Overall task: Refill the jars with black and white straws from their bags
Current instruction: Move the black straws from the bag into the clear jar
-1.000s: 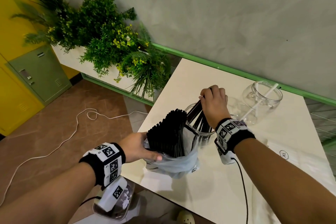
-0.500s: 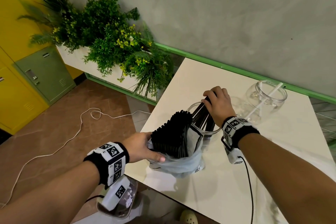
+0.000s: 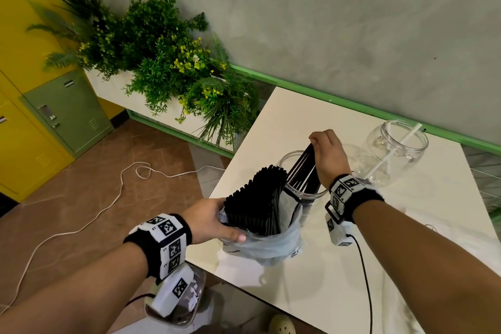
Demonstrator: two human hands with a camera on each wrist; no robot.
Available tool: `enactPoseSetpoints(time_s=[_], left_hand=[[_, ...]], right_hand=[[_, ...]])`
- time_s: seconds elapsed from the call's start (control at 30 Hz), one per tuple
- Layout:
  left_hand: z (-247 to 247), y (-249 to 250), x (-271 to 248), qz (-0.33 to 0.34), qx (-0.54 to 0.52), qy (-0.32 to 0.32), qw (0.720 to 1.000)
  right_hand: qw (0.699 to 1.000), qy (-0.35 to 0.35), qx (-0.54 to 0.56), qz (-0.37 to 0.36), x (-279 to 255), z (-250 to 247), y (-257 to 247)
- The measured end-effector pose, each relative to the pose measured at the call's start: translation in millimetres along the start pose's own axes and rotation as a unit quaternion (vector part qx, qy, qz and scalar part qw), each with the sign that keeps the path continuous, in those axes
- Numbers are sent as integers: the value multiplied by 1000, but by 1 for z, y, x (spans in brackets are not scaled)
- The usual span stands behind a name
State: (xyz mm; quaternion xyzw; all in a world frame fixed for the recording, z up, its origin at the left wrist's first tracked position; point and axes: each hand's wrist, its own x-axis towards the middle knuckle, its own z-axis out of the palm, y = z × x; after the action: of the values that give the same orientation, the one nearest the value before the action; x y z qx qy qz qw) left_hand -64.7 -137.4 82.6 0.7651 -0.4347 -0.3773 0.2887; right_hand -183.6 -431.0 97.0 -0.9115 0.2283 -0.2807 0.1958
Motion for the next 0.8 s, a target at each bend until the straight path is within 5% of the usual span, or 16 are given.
enactPoseSetpoints(time_s=[0.8], left_hand=[[0, 0, -1, 0, 1, 4, 1000]], right_hand=[[999, 44, -32, 0, -6, -13, -7]])
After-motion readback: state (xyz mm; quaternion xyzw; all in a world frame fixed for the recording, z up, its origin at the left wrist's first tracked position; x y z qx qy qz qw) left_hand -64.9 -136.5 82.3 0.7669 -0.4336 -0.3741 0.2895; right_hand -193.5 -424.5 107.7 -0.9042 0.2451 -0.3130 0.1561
